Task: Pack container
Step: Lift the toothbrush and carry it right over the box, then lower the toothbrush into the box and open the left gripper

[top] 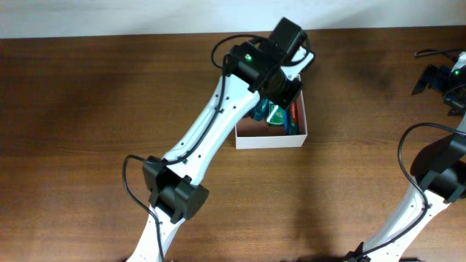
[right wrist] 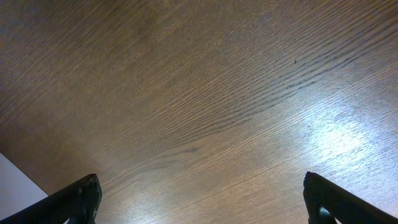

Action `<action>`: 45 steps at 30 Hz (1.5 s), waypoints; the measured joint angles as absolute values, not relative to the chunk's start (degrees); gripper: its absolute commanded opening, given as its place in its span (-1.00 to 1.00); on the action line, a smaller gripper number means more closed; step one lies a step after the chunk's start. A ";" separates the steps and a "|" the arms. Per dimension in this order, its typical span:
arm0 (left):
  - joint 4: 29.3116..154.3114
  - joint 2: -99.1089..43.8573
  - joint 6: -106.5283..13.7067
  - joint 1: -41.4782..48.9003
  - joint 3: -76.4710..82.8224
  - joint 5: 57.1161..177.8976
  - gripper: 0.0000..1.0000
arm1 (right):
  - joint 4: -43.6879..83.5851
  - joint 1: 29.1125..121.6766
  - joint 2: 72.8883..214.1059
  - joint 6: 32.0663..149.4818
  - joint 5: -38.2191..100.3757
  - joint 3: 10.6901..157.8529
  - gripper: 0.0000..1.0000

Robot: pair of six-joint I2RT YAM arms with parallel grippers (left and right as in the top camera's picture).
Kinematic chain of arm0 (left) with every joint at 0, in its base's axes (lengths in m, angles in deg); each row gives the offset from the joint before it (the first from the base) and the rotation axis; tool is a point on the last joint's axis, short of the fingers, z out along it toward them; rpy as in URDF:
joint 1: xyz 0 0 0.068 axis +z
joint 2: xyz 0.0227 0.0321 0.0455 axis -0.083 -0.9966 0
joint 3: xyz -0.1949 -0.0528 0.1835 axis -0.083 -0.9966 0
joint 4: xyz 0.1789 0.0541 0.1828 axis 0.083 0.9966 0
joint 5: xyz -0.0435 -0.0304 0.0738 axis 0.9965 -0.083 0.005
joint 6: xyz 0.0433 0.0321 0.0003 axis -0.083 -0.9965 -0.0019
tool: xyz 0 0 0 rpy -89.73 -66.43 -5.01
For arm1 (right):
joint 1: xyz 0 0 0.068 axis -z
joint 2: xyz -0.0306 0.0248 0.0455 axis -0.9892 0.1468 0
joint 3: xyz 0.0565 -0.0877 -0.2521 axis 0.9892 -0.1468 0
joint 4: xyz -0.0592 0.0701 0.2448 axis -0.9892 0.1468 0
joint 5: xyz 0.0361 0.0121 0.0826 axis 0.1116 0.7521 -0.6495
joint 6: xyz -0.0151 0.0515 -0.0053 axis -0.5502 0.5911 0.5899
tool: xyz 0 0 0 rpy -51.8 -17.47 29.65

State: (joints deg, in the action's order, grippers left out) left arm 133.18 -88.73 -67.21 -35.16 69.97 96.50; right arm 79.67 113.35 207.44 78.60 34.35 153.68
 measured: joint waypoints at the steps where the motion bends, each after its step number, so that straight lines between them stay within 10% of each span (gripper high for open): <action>1: 132.41 -88.73 -67.21 -35.27 69.05 96.52 -0.94 | 79.67 113.35 207.44 78.60 34.35 153.68 0.98; 45: 126.84 -89.97 -68.76 -35.31 57.38 95.02 -0.56 | 79.67 113.35 207.44 78.62 34.35 153.68 0.98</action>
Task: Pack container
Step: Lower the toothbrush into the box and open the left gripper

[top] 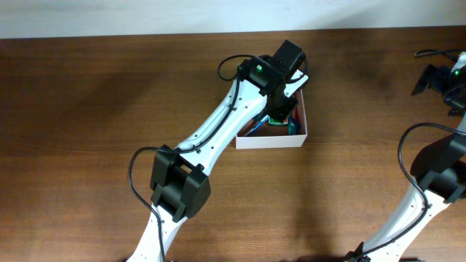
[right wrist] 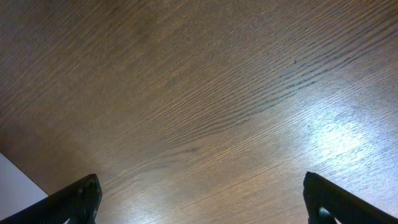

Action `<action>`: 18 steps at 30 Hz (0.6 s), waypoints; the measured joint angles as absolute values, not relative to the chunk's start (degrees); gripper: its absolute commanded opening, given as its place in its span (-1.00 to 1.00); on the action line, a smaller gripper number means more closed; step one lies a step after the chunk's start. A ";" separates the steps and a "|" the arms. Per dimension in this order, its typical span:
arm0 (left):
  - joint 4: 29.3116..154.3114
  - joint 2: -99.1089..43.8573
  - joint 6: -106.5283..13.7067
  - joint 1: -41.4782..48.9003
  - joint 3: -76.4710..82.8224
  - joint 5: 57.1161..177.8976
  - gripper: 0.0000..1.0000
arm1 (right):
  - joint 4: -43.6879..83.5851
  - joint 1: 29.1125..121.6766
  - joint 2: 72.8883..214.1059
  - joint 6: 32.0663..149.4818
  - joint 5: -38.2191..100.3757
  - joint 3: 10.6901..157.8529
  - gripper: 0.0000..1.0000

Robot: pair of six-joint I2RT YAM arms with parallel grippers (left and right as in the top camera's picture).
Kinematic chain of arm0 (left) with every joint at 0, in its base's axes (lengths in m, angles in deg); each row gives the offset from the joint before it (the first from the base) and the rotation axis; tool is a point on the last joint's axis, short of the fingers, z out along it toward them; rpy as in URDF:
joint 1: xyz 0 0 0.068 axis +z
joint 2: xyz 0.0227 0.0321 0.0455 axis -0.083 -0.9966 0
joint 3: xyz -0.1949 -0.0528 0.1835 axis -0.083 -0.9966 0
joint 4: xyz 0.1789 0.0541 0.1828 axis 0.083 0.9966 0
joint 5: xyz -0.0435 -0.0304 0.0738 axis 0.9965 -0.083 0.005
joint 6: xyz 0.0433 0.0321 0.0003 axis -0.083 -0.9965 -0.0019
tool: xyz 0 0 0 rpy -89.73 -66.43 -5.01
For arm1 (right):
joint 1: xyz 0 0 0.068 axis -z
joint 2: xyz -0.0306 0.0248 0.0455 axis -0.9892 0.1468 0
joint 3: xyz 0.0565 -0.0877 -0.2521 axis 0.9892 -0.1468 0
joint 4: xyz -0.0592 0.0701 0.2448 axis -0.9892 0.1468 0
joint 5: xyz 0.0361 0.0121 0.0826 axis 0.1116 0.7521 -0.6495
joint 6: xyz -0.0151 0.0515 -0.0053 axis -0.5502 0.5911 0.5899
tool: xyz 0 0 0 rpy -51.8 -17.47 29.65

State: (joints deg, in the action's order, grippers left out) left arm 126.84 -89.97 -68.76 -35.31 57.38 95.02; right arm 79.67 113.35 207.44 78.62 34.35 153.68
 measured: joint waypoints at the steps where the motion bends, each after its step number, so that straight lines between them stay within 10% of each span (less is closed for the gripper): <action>1: 127.21 -89.99 -68.76 -35.31 57.47 95.02 -0.55 | 79.67 113.35 207.44 78.60 34.35 153.68 0.98; 6: 132.61 -90.50 -68.96 -35.31 62.23 94.95 -0.32 | 79.67 113.35 207.44 78.58 34.35 153.68 0.98; 12: 136.65 -90.43 -69.42 -35.31 74.91 94.75 0.99 | 79.67 113.35 207.44 78.58 34.35 153.68 0.97; 18: 138.99 -88.42 -69.20 -34.59 81.55 94.43 0.99 | 79.67 113.35 207.44 78.62 34.35 153.68 0.98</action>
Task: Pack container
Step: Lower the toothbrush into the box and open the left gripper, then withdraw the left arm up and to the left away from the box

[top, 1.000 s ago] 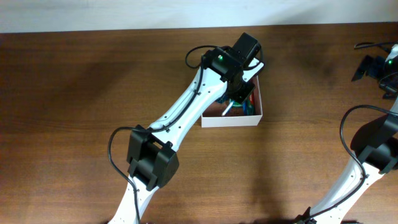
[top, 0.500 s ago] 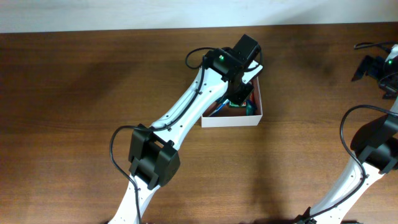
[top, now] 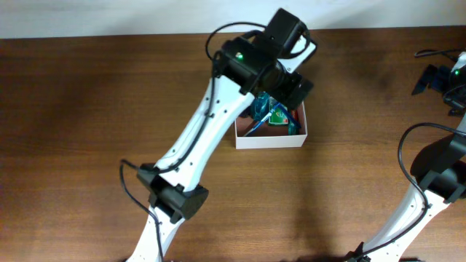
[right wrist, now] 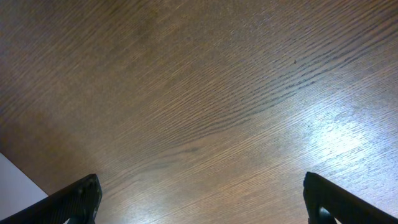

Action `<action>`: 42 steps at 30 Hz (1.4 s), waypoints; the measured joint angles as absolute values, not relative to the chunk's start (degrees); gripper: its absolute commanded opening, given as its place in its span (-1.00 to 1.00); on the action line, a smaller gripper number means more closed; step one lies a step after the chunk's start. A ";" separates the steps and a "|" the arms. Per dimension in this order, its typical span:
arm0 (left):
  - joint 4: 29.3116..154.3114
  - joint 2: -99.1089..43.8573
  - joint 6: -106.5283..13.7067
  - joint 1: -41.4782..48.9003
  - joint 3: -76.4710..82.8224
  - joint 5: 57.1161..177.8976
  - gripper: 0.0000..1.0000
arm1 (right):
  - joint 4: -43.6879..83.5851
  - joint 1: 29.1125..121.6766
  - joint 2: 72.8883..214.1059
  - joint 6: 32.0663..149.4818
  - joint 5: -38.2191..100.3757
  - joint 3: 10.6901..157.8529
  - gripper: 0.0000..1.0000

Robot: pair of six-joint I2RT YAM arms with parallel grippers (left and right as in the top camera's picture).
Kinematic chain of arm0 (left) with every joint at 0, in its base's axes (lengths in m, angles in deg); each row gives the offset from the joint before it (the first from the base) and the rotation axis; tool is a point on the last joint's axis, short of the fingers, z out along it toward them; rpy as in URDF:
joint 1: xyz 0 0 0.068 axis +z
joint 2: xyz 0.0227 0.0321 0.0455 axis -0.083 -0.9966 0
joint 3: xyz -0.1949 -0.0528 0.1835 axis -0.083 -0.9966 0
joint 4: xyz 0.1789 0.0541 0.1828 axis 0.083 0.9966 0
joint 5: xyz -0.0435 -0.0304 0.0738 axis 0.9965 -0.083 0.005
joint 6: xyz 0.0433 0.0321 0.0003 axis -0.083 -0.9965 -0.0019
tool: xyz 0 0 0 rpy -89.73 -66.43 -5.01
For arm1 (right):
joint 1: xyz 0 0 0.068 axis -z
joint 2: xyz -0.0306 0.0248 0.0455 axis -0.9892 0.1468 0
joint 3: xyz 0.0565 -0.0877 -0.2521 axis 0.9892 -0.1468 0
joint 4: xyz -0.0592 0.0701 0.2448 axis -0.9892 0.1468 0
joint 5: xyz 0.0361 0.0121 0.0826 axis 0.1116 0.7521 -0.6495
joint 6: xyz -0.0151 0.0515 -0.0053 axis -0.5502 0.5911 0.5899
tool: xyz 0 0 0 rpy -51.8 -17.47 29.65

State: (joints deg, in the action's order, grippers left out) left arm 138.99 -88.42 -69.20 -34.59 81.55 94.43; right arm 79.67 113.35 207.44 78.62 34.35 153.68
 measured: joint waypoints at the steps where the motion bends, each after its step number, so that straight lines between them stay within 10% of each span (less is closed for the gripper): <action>1: 139.34 -87.85 -69.20 -34.27 81.84 93.99 0.99 | 79.67 113.35 207.44 78.60 34.35 153.68 0.98; 42: 147.65 -73.93 -78.75 -22.07 82.52 84.28 0.99 | 79.67 113.35 207.44 78.53 34.32 153.68 0.98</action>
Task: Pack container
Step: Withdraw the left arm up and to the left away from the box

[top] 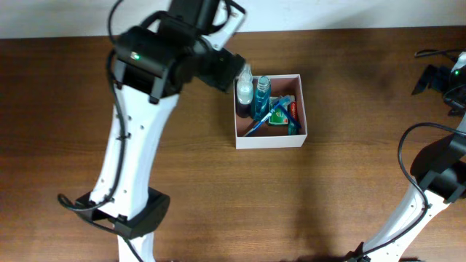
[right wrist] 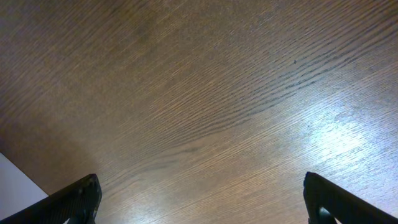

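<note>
The white box [top: 270,139] stands on the wooden table right of centre. It holds a clear bottle [top: 244,87], a blue bottle [top: 262,92], a blue toothbrush [top: 261,121], a green packet [top: 279,116] and a red item [top: 293,109]. My left gripper [top: 227,71] hangs high, just left of the box's back left corner; its jaws are hidden under the wrist. At the far right edge my right gripper [right wrist: 202,186] is open over bare wood, with nothing between its fingers.
The left arm's white links run from its base [top: 131,218] at the front left up across the table. The right arm's base [top: 437,182] and cables sit at the right edge. A white wall borders the table's far side.
The left arm has moved from above the box to the left and higher, leaving the box's contents in full view. The right arm has not moved.
My left gripper first hung over the back of the box, then was down inside it among the items. After that it was raised above the box, and now it is off to the left of it. The right gripper stayed open throughout.
</note>
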Action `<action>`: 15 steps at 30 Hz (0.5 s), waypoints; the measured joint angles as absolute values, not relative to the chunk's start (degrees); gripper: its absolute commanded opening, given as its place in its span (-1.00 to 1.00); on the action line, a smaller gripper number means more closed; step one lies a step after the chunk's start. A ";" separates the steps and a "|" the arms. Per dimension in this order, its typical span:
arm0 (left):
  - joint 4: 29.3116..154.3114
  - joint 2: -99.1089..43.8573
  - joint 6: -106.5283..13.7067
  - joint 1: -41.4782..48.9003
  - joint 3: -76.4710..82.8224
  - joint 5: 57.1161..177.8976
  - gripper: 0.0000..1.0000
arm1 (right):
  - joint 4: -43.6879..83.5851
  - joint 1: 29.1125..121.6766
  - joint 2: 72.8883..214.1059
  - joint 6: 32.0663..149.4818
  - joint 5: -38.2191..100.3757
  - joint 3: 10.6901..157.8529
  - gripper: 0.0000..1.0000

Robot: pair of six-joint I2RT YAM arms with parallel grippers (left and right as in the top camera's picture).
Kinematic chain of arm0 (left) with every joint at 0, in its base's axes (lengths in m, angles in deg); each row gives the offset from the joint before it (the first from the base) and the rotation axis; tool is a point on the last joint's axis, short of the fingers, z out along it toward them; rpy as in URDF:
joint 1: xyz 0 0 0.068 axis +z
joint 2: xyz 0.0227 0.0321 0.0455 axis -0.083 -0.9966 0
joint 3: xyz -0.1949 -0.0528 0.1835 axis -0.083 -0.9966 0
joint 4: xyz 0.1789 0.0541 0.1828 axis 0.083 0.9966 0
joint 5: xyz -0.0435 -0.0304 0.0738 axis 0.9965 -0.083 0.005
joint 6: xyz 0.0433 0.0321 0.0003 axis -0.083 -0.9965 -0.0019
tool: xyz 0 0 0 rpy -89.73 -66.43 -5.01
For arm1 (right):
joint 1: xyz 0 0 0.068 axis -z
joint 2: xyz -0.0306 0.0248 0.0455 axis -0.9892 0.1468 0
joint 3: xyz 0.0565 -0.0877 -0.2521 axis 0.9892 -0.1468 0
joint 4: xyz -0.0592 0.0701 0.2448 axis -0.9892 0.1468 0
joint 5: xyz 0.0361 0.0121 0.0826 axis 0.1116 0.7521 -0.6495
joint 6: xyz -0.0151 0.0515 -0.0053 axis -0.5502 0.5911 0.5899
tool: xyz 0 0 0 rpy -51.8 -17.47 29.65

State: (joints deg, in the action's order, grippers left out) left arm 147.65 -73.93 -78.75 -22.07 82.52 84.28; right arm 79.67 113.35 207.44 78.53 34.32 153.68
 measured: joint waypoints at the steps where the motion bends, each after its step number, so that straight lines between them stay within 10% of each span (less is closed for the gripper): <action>1: 147.62 -73.93 -79.05 -21.26 82.45 84.48 0.99 | 79.67 113.35 207.44 78.60 34.35 153.68 0.98; 15: 117.64 -62.06 -88.10 -15.77 55.74 92.63 0.99 | 79.67 113.35 207.44 78.58 34.32 153.68 0.98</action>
State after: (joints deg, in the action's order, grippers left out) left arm 117.64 -62.06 -88.10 -15.77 55.74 92.63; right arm 79.67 113.35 207.44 78.58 34.32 153.68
